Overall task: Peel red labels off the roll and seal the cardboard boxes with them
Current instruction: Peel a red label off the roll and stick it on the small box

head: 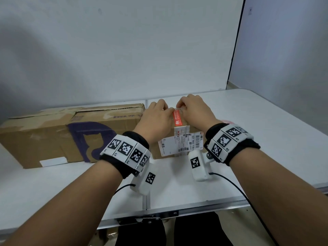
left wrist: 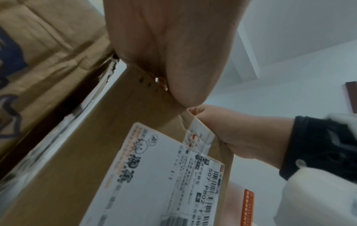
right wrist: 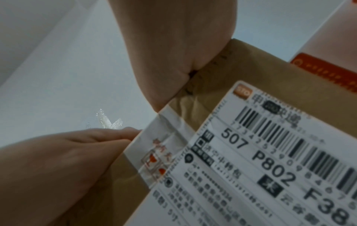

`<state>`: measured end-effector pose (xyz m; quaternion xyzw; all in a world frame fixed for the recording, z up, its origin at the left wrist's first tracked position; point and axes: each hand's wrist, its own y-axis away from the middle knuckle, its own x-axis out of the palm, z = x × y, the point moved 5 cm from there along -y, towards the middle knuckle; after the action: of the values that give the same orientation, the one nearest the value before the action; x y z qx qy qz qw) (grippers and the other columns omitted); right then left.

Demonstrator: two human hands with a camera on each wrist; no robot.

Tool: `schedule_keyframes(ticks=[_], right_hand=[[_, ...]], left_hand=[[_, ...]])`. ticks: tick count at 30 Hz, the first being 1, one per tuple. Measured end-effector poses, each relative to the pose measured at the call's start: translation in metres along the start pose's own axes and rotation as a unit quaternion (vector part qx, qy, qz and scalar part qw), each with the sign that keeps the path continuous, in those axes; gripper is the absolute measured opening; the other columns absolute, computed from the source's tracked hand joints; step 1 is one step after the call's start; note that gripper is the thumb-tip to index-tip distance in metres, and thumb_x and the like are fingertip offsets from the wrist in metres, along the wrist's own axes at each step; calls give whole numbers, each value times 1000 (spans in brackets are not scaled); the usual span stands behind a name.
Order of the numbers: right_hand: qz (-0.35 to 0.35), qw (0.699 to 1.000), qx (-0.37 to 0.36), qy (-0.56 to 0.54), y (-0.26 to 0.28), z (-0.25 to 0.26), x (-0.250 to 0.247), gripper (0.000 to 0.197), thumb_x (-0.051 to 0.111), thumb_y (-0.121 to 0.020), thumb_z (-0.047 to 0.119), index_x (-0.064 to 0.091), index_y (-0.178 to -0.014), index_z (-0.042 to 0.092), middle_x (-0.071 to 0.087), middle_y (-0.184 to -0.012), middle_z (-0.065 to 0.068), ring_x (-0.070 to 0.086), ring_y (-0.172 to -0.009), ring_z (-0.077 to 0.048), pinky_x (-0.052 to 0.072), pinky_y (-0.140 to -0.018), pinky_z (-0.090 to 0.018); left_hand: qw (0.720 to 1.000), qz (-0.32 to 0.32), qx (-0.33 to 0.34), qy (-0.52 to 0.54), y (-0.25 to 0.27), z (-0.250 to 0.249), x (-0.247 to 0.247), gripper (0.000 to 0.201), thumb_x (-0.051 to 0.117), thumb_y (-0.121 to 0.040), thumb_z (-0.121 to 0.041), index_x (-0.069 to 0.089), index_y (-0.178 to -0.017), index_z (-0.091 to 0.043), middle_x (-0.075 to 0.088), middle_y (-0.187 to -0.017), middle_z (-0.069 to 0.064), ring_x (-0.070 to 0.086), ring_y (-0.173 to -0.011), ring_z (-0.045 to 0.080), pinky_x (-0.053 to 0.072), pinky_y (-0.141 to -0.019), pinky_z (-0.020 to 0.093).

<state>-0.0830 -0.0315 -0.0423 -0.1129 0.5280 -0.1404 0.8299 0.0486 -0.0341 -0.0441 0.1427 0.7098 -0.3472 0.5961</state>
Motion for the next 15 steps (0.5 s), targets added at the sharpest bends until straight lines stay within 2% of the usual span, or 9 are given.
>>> schedule_keyframes(ticks=[6,10,13,15], right_hand=[[0,1000,5,3,-1,0,1,28,40,-95,16,64,-109,15,59,-117,-4,47,-119,-22,45,-87,-36],[-16,1000,9,-3,-2,0,-2,29,41,-93,13,68,-106,16,63,-114,-2,52,-116,-21,48,-87,-37],[-22,999,7,-28,-2,1,-9,32,45,-90,9,69,-107,19,69,-112,0,58,-111,-20,49,-91,-37],[-23,998,10,-64,-2,2,-15,37,44,-87,6,71,-107,21,70,-111,1,63,-106,-20,51,-91,-38]], left_hand=[[1000,12,-10,-9,-1,0,0,38,36,-96,-24,57,-124,-10,48,-117,11,44,-104,29,40,-89,41],[999,1,-24,29,4,7,0,35,37,-96,-22,63,-112,-5,50,-116,11,47,-106,27,40,-95,38],[997,18,2,78,9,9,-4,44,43,-94,-42,62,-117,-9,54,-125,8,50,-115,24,41,-100,35],[996,32,40,72,11,9,-3,56,48,-88,-54,58,-122,-11,57,-124,4,53,-114,23,43,-98,36]])
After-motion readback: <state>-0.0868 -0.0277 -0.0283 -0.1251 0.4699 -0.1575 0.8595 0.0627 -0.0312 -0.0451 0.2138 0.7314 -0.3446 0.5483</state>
